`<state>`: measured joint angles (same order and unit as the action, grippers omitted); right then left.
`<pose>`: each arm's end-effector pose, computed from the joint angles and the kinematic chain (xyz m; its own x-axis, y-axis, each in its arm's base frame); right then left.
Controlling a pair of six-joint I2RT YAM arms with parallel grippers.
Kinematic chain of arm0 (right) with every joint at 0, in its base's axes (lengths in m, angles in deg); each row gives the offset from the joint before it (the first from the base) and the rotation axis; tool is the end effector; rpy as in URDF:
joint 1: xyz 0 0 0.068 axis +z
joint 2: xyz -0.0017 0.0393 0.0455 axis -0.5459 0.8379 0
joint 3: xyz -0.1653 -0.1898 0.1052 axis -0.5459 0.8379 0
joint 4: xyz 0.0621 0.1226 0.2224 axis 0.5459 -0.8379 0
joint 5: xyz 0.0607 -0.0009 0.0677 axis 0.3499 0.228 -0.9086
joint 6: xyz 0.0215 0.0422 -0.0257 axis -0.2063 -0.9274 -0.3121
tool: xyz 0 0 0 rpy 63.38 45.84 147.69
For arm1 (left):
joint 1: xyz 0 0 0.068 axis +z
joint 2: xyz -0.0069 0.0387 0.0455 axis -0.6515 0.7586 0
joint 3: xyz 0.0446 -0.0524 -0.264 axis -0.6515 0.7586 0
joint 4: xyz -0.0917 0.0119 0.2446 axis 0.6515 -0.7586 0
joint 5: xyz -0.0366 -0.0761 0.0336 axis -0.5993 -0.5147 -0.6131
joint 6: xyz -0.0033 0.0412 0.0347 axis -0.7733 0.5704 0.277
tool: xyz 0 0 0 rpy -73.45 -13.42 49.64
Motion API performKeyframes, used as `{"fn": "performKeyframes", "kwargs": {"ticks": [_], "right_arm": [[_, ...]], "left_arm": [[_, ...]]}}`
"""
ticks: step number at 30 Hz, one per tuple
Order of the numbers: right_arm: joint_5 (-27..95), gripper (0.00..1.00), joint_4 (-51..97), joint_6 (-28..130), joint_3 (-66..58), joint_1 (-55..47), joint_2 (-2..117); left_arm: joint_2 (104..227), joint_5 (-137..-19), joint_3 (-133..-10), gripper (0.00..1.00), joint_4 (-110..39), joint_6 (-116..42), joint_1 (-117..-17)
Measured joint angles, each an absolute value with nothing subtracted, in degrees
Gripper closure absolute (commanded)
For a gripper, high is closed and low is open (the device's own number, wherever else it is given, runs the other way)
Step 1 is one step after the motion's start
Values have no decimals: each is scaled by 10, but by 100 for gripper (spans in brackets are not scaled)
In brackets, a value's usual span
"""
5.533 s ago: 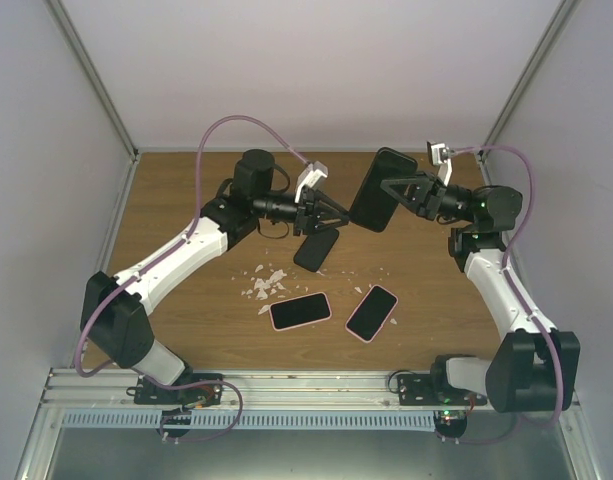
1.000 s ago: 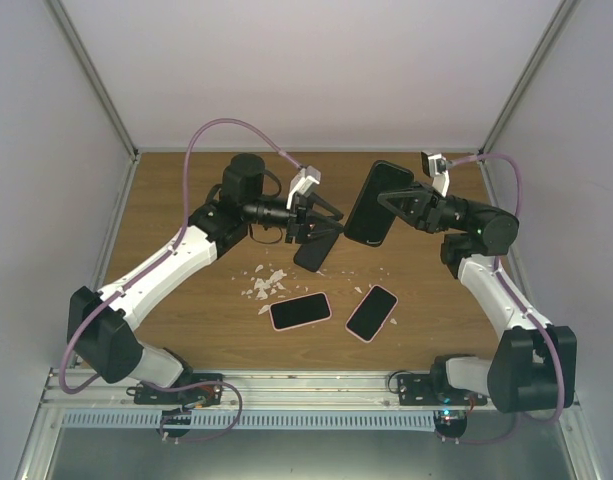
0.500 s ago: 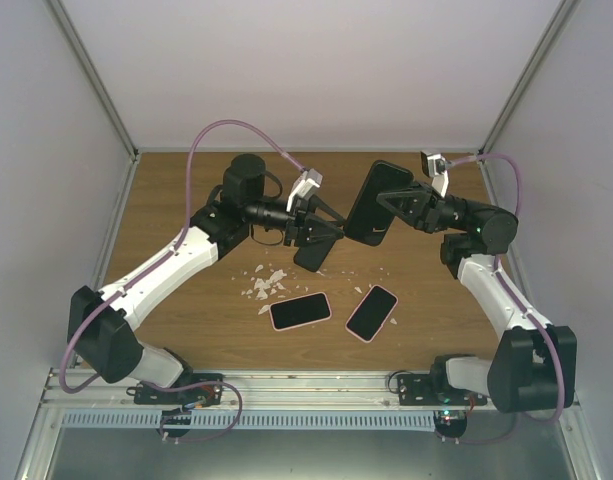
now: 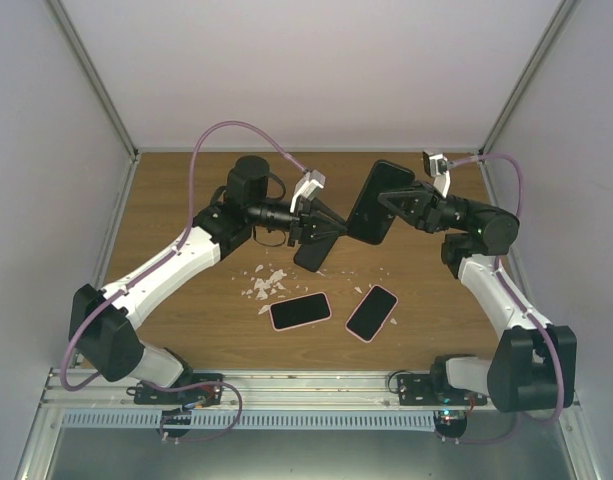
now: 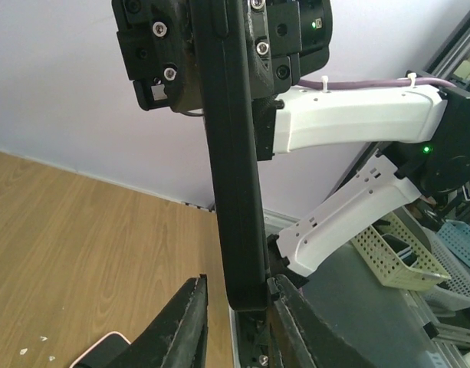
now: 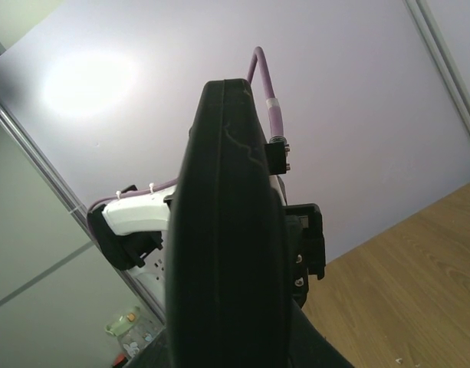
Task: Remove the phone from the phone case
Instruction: Remove the phone case from the phone.
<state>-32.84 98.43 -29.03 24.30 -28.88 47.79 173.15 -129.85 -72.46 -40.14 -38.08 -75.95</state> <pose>0.2329 0.0515 0.3836 -0.5823 0.2251 -0.7812 -0.8072 -0.0453 0.5886 0.2513 -0.2159 0.3704 -0.3894 0.1456 -0.9095 0.9145 -0.0560 -0.4006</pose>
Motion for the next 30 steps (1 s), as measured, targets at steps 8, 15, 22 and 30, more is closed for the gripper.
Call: {"fn": "performKeyframes", "kwargs": {"ticks": [8,15,22,30], "right_arm": [[-326,100,1057,-346,243,-289,495],[-316,100,1082,-375,243,-289,498],[-310,100,1084,-393,243,-289,500],[-302,100,1085,-407,243,-289,505]], "left_arm": [[1731,-1312,-725,89,-392,-385,-760],[1731,-1321,-725,94,-378,-404,-755],[1731,-1318,-725,96,-374,-409,-754],[1729,-1306,-725,97,-374,-409,-754]]}}
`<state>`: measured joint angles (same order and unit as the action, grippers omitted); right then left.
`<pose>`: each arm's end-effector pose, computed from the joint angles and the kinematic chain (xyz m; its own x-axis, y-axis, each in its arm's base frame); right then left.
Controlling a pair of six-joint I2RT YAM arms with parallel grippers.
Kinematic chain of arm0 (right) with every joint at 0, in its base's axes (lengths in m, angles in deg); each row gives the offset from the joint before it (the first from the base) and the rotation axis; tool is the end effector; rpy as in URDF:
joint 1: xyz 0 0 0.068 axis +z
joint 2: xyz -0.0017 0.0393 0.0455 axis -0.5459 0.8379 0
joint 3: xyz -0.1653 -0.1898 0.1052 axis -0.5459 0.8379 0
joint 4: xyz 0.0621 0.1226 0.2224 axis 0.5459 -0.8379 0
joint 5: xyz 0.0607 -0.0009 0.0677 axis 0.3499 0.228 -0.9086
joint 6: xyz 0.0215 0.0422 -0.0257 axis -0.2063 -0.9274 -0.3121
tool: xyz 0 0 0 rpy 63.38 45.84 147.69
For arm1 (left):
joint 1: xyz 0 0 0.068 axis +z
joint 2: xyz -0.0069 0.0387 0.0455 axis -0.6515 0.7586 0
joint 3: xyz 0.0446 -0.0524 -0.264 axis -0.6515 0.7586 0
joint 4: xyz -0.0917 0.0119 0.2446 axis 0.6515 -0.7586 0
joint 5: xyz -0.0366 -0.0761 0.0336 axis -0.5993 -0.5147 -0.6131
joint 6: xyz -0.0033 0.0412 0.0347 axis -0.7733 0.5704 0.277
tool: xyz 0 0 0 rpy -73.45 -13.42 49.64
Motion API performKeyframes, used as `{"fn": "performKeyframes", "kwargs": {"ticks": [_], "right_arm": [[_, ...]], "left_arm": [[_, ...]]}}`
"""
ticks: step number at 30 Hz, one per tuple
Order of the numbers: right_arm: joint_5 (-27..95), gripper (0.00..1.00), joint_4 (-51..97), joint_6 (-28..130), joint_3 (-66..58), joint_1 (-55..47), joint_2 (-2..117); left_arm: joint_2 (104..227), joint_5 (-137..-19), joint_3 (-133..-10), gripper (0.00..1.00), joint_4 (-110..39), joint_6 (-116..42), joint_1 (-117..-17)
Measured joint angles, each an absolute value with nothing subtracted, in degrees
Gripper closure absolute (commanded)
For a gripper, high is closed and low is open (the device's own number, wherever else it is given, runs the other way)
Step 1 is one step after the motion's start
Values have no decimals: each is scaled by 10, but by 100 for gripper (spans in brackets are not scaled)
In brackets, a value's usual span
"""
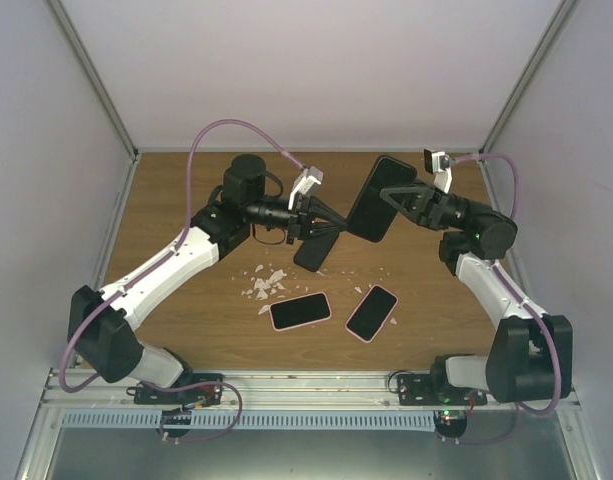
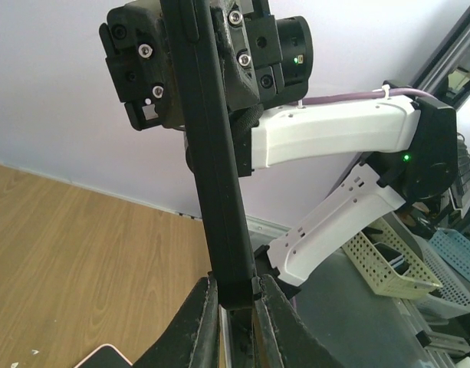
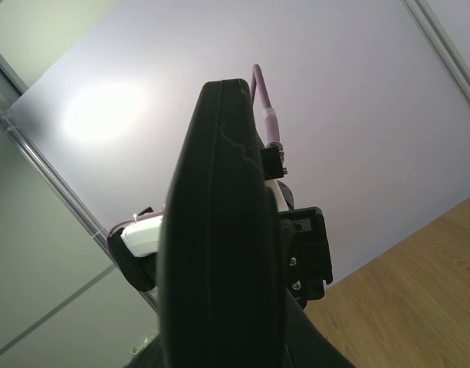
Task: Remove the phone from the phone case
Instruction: Remove the phone case from the phone.
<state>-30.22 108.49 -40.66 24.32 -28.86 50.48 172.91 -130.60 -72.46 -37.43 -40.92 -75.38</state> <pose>0.2344 0.0512 0.3832 -0.6411 0.2613 -0.7216 -0.7618 -0.1031 0.6395 0.2528 -0.2133 0.3760 -0.3973 0.1209 -0.9097 0.9113 -0.0648 -0.4066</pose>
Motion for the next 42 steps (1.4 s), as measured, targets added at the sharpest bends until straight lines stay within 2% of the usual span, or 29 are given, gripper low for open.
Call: {"fn": "performKeyframes", "kwargs": {"ticks": [16,21,24,31,34,38,42], "right_arm": [[-293,100,1088,-422,243,-288,506],[-287,100,1105,-477,242,-264,487],[-287,100,1106,-482,239,-263,480],[-305,100,1098,-421,231,-263,477],[-316,99,1073,-362,231,-263,470],[-329,100,1034,-302,231,-263,465],[-339,100,965,-234,231,-263,455]], "left_arm": [[1730,-1290,-718,97,-374,-407,-741],[1766,-1179,-698,97,-402,-408,-704],[1781,-1157,-682,86,-424,-412,-693],[1759,-1232,-684,43,-413,-414,-686],[1738,-1283,-705,30,-407,-412,-683],[1717,-1333,-744,23,-396,-416,-688],[1717,-1353,-770,23,-394,-418,-710]]}}
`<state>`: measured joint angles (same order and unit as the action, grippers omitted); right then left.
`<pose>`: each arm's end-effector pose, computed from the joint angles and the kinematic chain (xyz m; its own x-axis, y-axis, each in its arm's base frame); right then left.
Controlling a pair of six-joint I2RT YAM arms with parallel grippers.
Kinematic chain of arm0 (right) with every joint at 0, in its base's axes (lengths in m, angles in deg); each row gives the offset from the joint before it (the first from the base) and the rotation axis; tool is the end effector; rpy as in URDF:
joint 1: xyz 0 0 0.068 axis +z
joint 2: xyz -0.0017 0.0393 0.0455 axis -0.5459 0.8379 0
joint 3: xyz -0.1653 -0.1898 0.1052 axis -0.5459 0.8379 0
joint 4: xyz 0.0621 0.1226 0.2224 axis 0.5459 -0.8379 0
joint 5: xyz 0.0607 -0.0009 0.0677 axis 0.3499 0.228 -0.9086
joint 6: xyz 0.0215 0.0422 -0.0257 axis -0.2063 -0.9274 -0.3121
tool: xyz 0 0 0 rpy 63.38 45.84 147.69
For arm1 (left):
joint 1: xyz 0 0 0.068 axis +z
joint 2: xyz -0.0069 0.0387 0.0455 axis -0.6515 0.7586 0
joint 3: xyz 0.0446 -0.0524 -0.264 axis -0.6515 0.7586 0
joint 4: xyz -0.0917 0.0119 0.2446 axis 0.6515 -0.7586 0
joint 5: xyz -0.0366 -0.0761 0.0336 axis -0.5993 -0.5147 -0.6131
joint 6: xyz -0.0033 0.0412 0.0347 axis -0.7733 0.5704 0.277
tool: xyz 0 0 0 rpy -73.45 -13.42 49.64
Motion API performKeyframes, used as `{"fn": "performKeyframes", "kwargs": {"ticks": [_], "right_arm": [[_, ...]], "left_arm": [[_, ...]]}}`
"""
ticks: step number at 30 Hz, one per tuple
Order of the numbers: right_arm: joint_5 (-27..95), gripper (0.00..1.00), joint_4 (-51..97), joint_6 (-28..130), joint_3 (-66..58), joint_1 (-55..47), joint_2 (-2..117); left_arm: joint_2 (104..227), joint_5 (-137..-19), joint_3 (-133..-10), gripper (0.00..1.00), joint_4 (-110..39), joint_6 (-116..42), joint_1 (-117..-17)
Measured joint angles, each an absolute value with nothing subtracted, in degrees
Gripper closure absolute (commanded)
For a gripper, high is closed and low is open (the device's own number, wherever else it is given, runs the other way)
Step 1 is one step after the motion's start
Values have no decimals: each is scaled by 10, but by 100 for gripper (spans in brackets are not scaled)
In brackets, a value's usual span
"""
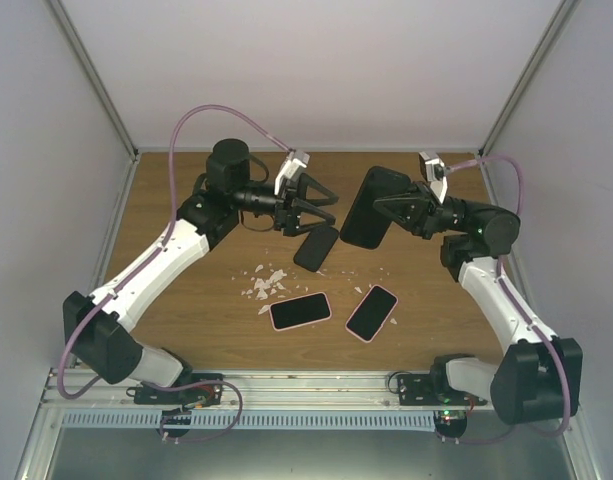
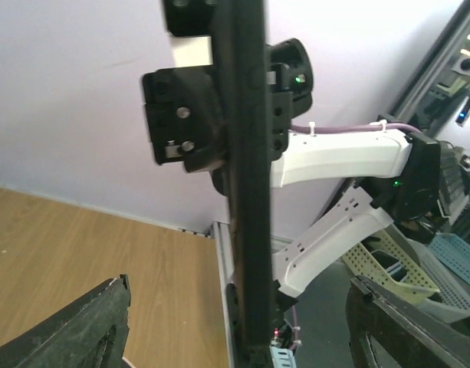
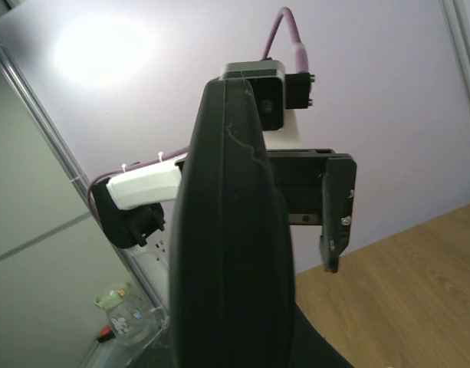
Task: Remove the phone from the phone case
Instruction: Remove the phone case from the phone.
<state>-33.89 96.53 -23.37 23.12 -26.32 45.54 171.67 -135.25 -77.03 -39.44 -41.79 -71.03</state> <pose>0.2208 0.0608 0.3959 -0.4880 0.1909 -0.8517 -0.8721 -0.0656 0.4849 0.2587 -0.1894 0.4069 -0.3652 0.0820 -0.9273 0.9245 -0.0850 -0.3716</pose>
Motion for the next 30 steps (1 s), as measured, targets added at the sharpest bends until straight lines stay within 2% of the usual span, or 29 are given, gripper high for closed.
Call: {"fn": "performKeyframes", "kwargs": {"ticks": [6,9,17,21,24,27,30], "right_arm": [[-342,99,834,-117,228,-258,425],[-341,100,800,-86,224,-249,420],[-336,100,746,-46,222,-240,419],[-331,99,707,-23,216,-239,417],[-324,88,667,1,210,-239,413],[-328,77,619,29,197,-239,413],[-329,71,544,76,163,-239,413]], "left_arm": [[1738,-1346,-799,28,-402,-419,-746],[1753,-1338,-815,35,-404,-424,-760],[1779,-1319,-835,78,-420,-430,-785],[1780,-1307,-836,94,-428,-425,-787],[1780,-1295,-836,100,-431,-417,-786],[1780,-1290,-836,100,-438,-409,-786],[1780,-1289,-837,100,-461,-395,-785]]}}
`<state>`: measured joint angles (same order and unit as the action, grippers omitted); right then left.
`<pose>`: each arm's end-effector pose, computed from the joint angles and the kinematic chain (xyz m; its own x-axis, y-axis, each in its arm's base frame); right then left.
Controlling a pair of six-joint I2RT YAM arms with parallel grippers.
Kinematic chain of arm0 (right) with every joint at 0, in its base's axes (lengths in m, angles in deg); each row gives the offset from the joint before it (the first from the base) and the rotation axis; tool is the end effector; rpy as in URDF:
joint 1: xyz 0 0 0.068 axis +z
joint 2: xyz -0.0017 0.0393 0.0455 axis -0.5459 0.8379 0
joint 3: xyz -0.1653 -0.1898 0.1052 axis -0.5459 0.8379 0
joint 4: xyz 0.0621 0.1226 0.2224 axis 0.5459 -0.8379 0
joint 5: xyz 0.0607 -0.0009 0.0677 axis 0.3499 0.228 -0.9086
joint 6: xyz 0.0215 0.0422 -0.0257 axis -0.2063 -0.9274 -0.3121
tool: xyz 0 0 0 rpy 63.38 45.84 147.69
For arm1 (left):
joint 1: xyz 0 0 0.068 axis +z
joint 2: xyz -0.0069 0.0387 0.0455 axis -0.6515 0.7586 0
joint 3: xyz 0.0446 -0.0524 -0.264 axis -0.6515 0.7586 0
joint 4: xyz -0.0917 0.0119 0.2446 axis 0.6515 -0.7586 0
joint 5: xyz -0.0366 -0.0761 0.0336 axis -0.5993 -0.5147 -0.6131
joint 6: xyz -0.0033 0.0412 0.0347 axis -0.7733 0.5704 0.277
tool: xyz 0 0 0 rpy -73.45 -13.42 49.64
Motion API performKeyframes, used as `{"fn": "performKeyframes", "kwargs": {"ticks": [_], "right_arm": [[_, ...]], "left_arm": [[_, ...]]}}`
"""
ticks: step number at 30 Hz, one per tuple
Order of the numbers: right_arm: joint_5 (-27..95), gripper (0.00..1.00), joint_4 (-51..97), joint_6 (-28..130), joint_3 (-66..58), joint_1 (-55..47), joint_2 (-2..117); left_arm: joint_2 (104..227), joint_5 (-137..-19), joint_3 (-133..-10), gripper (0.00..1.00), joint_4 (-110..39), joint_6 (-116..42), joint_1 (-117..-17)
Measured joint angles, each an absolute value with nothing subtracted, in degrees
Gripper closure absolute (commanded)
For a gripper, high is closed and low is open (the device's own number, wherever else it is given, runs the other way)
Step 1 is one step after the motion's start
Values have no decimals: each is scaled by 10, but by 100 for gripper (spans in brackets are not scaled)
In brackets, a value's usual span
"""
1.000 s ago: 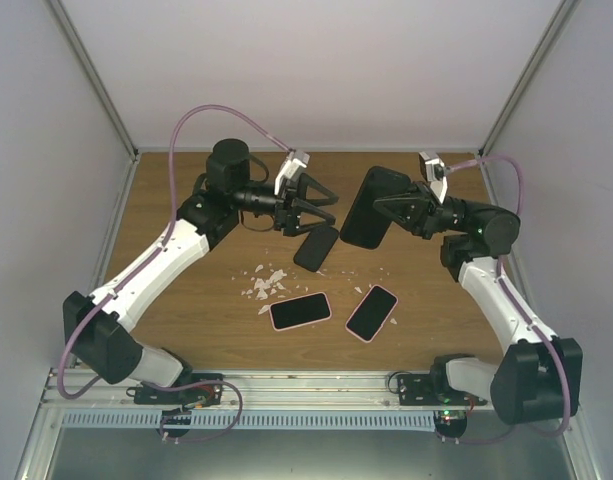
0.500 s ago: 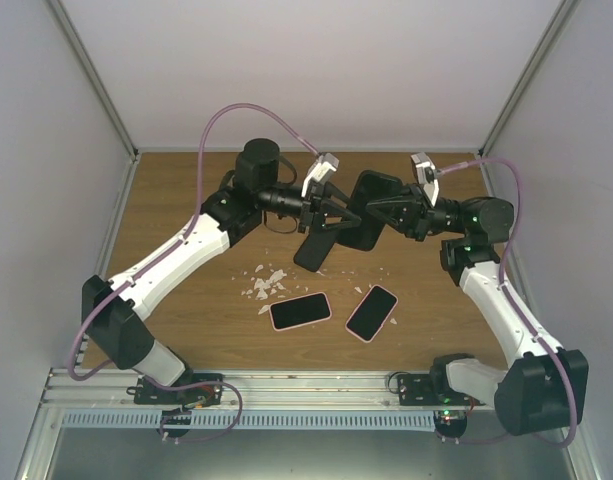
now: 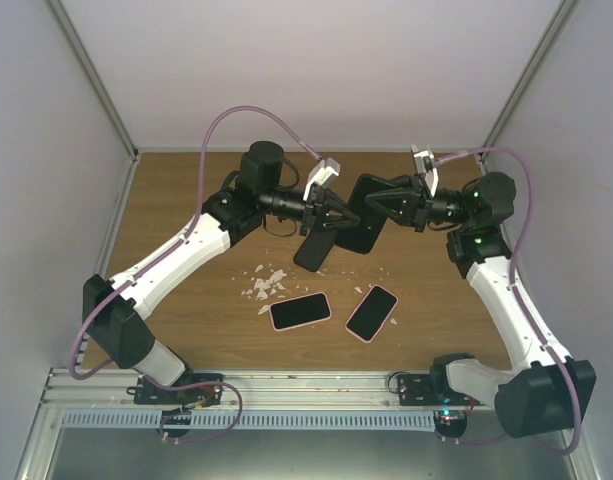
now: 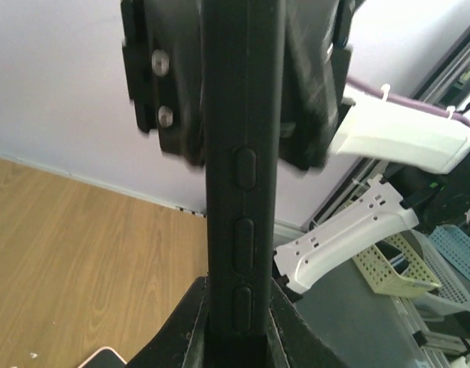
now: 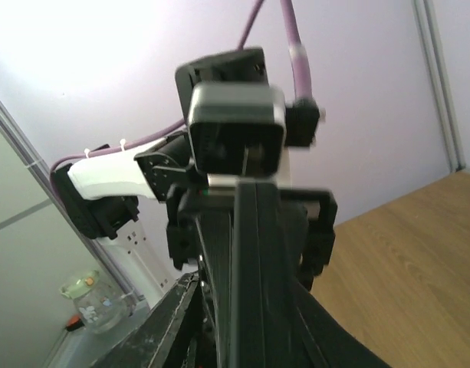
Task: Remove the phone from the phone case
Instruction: Remove the phone case from the phone.
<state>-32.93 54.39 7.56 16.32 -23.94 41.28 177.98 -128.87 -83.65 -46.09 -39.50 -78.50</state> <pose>0.2283 0.0715 0.4016 -0.4844 0.1296 -0.8652 -0.8701 0.0317 0.4919 0.2571 -0.2387 0.4004 -0.4005 0.1571 -0.9027 0.9062 -0.0781 -0.4157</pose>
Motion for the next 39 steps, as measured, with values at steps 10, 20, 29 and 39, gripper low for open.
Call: {"fn": "performKeyframes", "kwargs": {"ticks": [10,20,29,39], "right_arm": [[-343,77,296,258,73,-242,416],[-370,83,121,368,37,-248,431],[-381,100,94,375,34,-260,440],[-386,99,221,256,65,-275,438]], "left_arm": [[1781,-1302,-836,100,-522,-350,-785],[1784,-1326,-830,100,-529,-353,-769],[1784,-1326,-826,91,-524,-356,-768],[1759,-1338,-778,51,-500,-349,-722]]}}
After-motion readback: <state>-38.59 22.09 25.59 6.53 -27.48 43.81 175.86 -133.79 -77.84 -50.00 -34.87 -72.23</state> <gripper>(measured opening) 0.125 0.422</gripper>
